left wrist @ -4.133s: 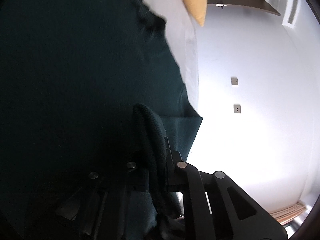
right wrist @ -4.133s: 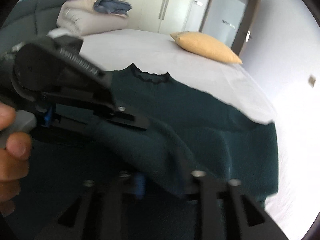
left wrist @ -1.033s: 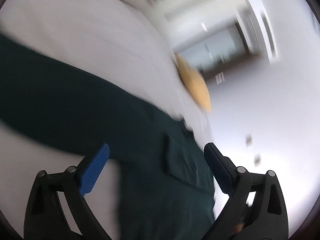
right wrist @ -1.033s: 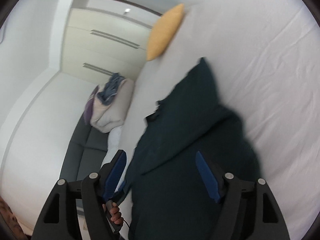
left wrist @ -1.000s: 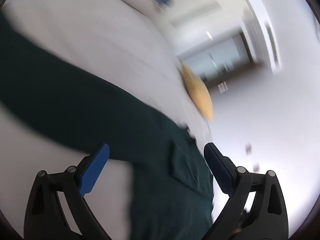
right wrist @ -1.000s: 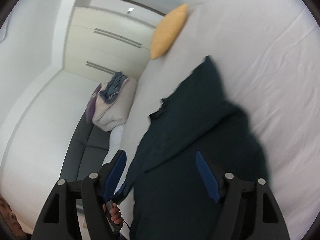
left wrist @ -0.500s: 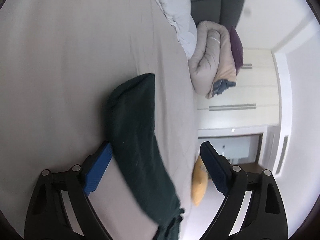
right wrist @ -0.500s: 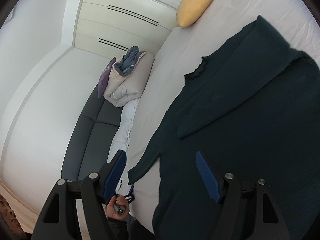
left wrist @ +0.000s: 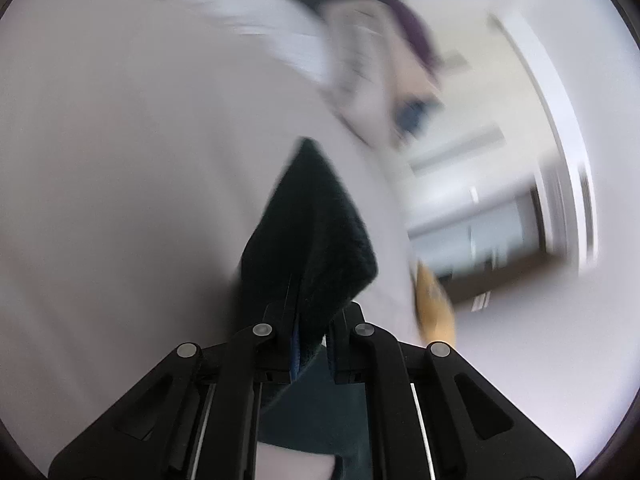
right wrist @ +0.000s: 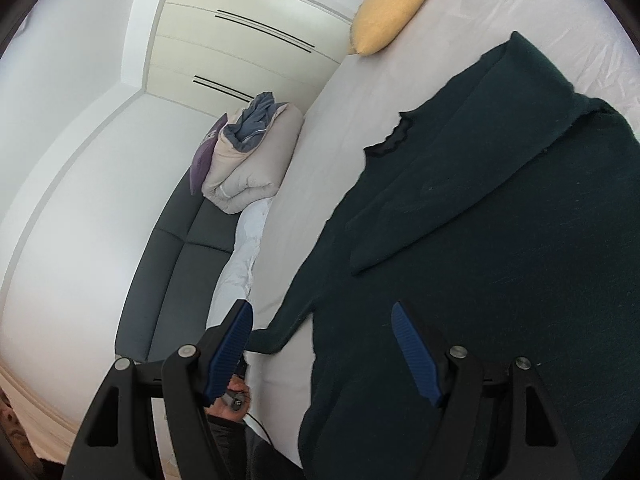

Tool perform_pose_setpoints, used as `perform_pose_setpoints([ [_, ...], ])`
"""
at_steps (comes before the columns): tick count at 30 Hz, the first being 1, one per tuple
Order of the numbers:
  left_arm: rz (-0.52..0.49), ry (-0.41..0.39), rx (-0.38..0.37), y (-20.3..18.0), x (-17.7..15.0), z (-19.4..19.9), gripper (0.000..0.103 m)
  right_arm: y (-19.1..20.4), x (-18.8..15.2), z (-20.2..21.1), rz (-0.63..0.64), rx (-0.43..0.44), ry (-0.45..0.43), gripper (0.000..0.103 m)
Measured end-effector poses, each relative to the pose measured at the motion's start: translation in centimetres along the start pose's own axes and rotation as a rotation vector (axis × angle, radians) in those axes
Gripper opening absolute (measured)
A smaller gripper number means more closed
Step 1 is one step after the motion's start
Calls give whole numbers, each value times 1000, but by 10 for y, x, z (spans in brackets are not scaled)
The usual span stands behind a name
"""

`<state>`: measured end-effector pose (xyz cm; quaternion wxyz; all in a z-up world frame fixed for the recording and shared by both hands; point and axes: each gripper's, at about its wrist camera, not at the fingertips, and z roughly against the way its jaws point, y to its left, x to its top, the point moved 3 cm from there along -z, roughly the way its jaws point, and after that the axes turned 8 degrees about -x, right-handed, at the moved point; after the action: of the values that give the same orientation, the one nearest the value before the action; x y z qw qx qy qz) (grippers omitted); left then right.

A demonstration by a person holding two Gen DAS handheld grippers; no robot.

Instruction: Fold small clothes

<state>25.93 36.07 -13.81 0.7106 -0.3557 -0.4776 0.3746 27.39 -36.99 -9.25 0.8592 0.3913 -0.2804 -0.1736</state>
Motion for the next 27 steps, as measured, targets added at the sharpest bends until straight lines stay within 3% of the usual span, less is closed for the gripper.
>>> perform_pose_setpoints([
  [2, -206, 83, -19, -61, -29, -25, 8, -4, 3, -3, 2, -3, 2, 76],
  [6, -709, 226, 13, -159, -150, -68, 8, -7, 17, -23, 5, -22, 26, 76],
  [8, -926, 268, 45, -174, -215, -82, 8, -2, 28, -43, 11, -14, 59, 76],
  [10, -1046, 295, 67, -172, -262, -87, 8, 4, 35, -62, 4, 4, 102, 76],
  [16, -1222, 312, 100, -155, -329, -79, 8, 34, 40, -136, 43, 39, 255, 76],
  [19, -1259, 300, 104, -152, -343, -77, 8, 40, 35, -174, 40, 17, 331, 76],
  [25, -1283, 299, 117, -144, -338, -87, 8, 52, 28, -219, 41, 21, 422, 77],
  [26, -1286, 300, 121, -144, -339, -88, 8, 55, 28, -223, 58, 22, 433, 72],
  [27, -1284, 301, 121, -143, -339, -90, 9, 58, 27, -227, 83, 21, 445, 54],
])
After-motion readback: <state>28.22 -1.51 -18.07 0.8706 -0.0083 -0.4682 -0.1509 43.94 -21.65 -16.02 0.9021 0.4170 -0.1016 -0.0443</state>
